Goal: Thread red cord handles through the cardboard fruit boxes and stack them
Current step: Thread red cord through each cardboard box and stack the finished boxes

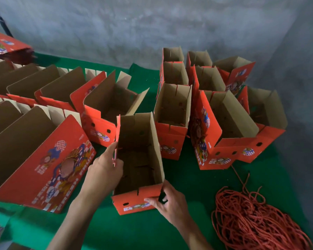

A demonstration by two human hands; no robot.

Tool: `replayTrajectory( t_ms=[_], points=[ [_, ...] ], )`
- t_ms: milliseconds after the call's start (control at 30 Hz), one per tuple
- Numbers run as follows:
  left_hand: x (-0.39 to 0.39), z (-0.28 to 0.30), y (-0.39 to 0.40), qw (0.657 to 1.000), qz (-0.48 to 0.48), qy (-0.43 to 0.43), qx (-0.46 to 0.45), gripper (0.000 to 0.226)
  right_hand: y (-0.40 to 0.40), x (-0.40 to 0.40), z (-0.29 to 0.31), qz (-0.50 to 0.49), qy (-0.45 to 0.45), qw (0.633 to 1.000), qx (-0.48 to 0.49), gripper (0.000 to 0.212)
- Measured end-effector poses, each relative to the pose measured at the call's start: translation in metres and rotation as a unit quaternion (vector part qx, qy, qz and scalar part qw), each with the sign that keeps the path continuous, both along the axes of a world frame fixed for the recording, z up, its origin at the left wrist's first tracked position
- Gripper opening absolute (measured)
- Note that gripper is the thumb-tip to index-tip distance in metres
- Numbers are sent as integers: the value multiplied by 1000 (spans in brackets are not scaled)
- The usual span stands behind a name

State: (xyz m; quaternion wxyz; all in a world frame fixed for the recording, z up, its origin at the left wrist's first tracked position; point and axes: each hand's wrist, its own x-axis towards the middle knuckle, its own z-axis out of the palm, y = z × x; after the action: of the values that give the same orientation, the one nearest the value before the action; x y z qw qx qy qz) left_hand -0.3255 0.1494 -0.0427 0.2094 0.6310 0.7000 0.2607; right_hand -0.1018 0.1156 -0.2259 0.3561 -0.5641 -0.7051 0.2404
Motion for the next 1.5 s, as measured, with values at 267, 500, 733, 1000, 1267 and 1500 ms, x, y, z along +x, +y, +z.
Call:
replayTrajectory(
  t_ms=[267, 500, 733, 1000, 1267, 1500],
  points=[
    [12, -12, 50, 969, -73, -236, -12, 37, 8, -11, -1, -156, 42, 987, -4, 56],
    [34, -25, 79, 952, -43, -300, 33, 37, 33, -26, 6, -176, 146, 973, -10, 44],
    [14, -13, 122, 970, -94, -152, 161, 35, 49, -21, 5, -172, 188, 967, -6, 41],
    [-4, 6, 233, 953, -191, 204, 116, 74, 53, -19, -4, -173, 132, 976, 4, 34],
    [7, -16, 264, 931, -116, 296, 177, 50, 53, -13, -11, -180, 145, 973, 6, 22],
    [-28, -6, 264, 941, -76, 285, 167, 40, 53, -6, 5, -171, 169, 971, 2, 35]
  ],
)
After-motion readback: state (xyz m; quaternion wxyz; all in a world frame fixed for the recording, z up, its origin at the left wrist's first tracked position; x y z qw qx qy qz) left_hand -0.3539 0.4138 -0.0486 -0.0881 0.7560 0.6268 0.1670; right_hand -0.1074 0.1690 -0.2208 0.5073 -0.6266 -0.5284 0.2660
